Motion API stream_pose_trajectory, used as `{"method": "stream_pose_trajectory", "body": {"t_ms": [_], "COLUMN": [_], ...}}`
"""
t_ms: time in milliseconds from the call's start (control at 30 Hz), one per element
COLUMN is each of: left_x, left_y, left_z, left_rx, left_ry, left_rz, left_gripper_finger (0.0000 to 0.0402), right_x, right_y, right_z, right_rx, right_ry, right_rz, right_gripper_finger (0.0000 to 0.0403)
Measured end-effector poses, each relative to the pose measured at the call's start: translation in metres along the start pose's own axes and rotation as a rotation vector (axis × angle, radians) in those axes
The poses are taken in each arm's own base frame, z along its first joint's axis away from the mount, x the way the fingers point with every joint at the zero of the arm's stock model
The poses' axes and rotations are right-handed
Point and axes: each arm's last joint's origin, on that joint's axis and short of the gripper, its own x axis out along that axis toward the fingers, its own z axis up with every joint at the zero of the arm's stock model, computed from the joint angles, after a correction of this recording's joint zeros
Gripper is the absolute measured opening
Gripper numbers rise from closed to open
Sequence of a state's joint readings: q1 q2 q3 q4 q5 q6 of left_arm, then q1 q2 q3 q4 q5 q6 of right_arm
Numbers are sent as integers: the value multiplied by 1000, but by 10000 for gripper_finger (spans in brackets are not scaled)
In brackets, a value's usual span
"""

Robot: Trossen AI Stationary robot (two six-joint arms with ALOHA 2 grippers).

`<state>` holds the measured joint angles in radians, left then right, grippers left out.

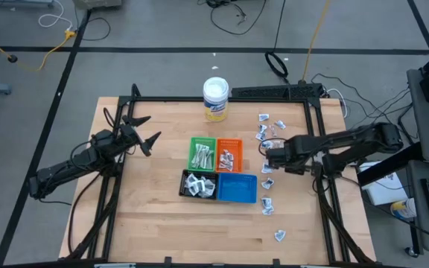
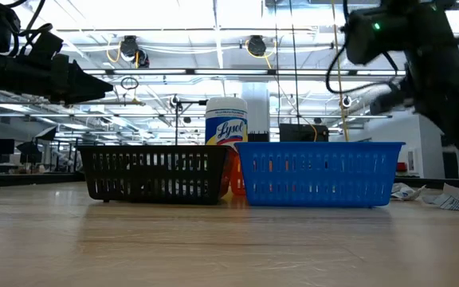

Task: Pick & Place First Aid Supplies
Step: Put the ointment pack into the orange bin

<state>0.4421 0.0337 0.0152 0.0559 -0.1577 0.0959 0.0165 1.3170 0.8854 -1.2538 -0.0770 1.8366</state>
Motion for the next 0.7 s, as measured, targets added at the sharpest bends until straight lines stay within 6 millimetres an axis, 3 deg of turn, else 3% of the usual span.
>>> {"method": "stream_pose_trajectory", "body": {"t_ms": [200,333,467,700], "left_x": [0,0,0,0], "left_y": [0,0,0,0], "left_z": [0,0,0,0], "left_rx": [0,0,0,0], "left_ry": [0,0,0,0], "left_rz": [0,0,0,0], "left_gripper_finger": [392,392,392,392], "right_x": [-31,-38,-42,-59], "right_y": [3,10,40,112], "right_z": [7,15,20,22], "right_rx": [18,39,-22,-175], "right_ry": [-44,-60,-74,-67], "right_rz": [25,51,28,138], "right_gripper_finger": [1,1,1,0]}}
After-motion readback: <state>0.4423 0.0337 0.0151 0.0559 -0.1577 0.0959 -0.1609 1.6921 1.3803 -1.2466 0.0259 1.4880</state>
